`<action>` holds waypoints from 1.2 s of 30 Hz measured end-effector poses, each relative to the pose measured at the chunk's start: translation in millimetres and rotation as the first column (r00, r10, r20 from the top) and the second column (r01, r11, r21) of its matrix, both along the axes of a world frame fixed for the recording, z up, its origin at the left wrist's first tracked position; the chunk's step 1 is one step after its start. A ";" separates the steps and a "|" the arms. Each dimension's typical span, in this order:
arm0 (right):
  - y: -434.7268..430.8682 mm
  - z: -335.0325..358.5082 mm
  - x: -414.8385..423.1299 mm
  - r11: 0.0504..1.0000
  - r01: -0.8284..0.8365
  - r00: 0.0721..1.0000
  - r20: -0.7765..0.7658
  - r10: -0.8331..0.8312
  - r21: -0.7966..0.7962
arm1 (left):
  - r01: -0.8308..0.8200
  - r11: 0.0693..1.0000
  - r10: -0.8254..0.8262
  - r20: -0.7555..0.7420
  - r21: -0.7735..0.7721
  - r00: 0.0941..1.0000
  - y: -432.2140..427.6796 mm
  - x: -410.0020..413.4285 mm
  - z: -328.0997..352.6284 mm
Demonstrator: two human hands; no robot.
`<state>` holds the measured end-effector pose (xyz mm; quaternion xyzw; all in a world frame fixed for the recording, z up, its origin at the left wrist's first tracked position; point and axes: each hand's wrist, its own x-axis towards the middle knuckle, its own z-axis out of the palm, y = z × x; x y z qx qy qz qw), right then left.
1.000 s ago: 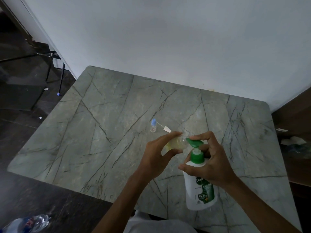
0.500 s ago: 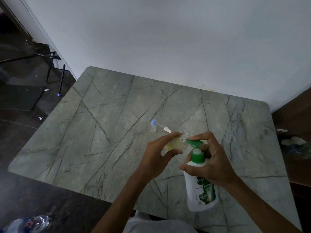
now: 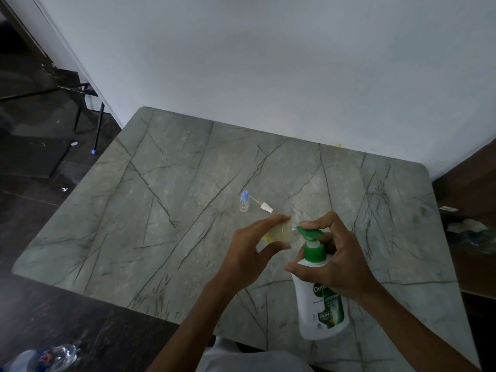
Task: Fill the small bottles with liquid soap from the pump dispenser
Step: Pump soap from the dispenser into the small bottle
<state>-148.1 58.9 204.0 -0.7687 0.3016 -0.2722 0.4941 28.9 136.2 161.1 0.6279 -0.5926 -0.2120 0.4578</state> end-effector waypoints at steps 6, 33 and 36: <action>0.8 0.9 -0.3 0.999 0.000 1.000 0.011 -0.001 0.046 | 0.009 1.000 -0.009 0.025 0.011 1.000 2.8 0.9 -1.0; 7.1 3.6 -2.4 0.999 0.002 1.000 0.014 -0.003 0.048 | 0.011 1.000 -0.011 -0.003 0.012 1.000 6.4 -4.1 2.3; 7.8 3.1 -3.4 1.000 -0.019 1.000 0.001 0.019 0.024 | 0.003 1.000 -0.003 -0.023 -0.006 1.000 5.5 -4.8 3.8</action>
